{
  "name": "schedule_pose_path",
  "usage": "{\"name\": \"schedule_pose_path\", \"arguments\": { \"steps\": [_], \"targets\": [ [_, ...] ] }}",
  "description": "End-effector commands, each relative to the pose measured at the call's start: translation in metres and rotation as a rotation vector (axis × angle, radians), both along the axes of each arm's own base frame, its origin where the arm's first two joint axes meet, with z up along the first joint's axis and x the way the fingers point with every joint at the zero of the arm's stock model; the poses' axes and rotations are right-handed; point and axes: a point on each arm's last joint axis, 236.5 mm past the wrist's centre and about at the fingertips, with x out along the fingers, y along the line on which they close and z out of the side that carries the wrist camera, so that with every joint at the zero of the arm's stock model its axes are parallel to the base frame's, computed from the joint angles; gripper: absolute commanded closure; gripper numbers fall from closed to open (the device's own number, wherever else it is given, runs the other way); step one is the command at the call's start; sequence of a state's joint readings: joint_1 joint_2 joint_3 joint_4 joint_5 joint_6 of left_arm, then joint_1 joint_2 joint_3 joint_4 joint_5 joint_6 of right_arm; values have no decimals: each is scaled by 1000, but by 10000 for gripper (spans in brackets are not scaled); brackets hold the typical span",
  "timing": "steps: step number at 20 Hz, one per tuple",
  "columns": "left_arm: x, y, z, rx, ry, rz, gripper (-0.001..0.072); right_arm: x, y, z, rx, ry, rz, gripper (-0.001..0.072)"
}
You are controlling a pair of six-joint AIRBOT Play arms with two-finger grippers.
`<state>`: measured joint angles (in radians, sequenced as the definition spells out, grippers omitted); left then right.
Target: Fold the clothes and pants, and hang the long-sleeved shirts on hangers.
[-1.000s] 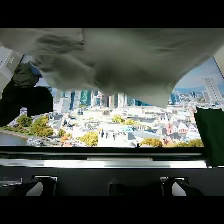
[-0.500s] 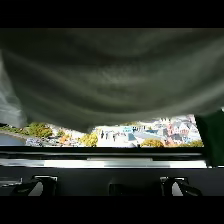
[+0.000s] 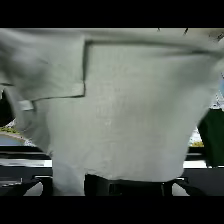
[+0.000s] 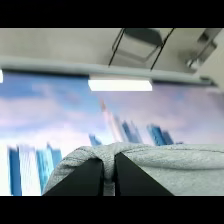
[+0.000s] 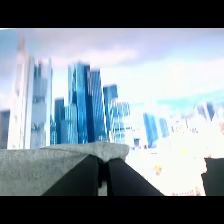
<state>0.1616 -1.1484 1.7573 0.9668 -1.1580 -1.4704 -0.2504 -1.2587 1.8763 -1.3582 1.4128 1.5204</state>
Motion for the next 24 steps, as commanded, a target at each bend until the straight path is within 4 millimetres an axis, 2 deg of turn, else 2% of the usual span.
{"name": "schedule_pose_path", "arguments": {
  "steps": [1,3,4,5,6,7,8,10,12,14,18,19,21,22,24],
  "targets": [
    [41,-10,-206,-62,467,-33,678,31,13,-182,73,453,1,671],
    [46,-12,-308,-121,653,8,678,50,20,-256,125,562,-33,670],
    [51,-12,-340,-165,705,30,678,65,25,-283,139,565,-36,670],
    [61,-13,-362,-212,731,47,678,80,24,-304,150,545,-51,669],
    [75,-13,-371,-247,716,65,678,97,22,-317,168,502,-80,669],
    [93,-9,-372,-264,668,82,678,115,17,-320,175,439,-113,668],
    [111,-3,-367,-257,607,107,678,135,11,-315,164,347,-126,668],
    [146,13,-346,-213,456,153,678,175,-1,-290,159,147,-165,668],
    [170,23,-326,-177,333,199,678,197,-8,-270,183,18,-213,669],
    [181,26,-325,-171,291,233,678,203,-11,-270,196,-6,-232,669],
    [176,-10,-365,-161,371,174,678,184,-5,-302,202,127,-231,668],
    [173,-15,-365,-165,387,158,678,179,-10,-300,198,147,-235,668],
    [164,-13,-348,-174,414,108,678,166,-21,-283,198,180,-239,668],
    [152,-14,-340,-183,454,67,678,152,-24,-277,191,224,-226,668],
    [99,-23,-339,-193,641,-71,678,105,-14,-278,141,406,-117,668]
  ]
}}
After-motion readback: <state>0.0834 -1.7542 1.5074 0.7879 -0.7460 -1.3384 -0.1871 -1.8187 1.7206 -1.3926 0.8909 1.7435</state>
